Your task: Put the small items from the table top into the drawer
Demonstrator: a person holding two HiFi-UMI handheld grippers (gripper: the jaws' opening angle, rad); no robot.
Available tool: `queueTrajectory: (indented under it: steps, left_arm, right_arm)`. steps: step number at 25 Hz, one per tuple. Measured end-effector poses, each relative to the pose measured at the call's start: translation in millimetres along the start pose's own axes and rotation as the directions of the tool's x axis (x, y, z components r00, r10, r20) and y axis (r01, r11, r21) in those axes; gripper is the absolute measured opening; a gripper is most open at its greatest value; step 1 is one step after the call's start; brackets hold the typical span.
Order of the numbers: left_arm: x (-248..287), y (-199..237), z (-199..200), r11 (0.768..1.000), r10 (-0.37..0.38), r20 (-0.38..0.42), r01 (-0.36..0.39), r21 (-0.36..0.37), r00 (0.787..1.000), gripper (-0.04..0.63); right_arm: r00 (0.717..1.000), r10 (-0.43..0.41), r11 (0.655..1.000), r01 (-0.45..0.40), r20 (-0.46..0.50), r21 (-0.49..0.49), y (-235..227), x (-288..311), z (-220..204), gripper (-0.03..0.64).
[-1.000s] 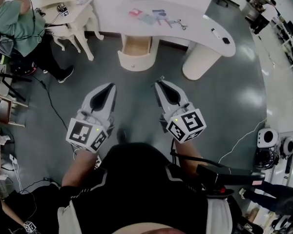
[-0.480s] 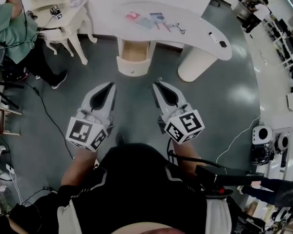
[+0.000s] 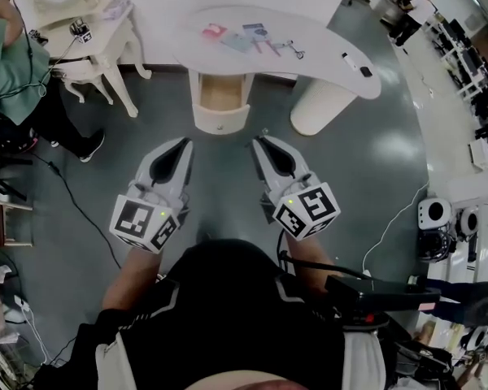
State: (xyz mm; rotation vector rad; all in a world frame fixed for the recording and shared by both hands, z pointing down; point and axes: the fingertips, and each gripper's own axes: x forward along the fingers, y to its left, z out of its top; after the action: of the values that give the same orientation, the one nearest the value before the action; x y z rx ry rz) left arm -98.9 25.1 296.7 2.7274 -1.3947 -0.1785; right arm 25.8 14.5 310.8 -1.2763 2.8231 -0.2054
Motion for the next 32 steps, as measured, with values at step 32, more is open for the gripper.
queueTrajectory:
  steps: [32]
  left_arm:
    - [119,79,-9,1.0,0.001,-0.101,0.001,0.027,0.995,0.0]
  right_arm:
    - [0.999,0.029,0.998,-0.03,0.026,0.06,-109,114,21,0.02]
